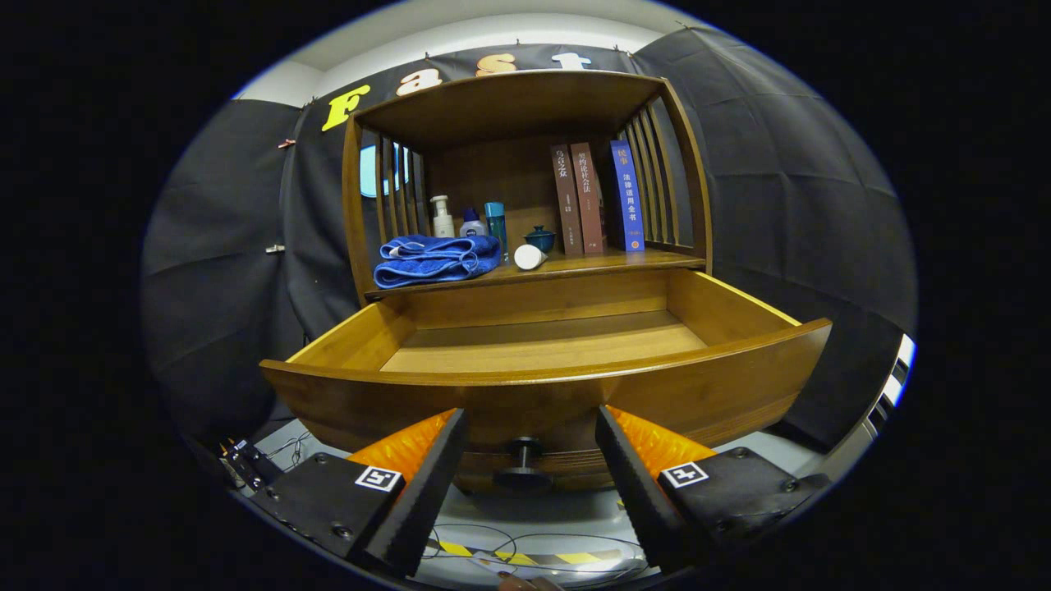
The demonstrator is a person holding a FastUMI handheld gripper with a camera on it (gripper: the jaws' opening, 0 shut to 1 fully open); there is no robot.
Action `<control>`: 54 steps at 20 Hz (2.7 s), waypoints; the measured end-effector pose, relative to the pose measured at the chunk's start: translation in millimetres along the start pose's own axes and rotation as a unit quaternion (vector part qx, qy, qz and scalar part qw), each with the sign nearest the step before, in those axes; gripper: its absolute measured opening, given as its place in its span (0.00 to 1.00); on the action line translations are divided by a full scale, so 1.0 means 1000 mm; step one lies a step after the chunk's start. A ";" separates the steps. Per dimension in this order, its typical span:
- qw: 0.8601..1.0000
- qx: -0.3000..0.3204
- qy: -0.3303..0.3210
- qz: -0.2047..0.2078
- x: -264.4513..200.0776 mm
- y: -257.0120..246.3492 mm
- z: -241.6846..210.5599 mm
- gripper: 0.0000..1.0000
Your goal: Pull open the drawer, take out the items inside it, and place them on the countertop above the cabinet.
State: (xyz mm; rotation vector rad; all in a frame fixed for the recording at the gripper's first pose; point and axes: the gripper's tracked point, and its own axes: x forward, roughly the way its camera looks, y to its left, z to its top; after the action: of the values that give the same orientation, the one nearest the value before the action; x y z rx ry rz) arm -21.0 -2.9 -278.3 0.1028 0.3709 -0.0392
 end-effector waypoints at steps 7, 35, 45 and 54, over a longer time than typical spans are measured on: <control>1.000 0.000 0.001 -0.016 0.005 -0.008 0.004 0.96; 1.000 0.001 0.023 -0.016 0.172 -0.010 0.050 0.99; 0.999 -0.005 0.029 -0.021 0.205 -0.011 0.057 0.99; 0.999 -0.005 0.033 -0.027 0.214 -0.008 0.055 0.99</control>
State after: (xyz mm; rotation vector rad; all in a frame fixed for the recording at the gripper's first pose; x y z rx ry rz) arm 197.3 -20.9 -306.0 0.0839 0.4388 -0.0879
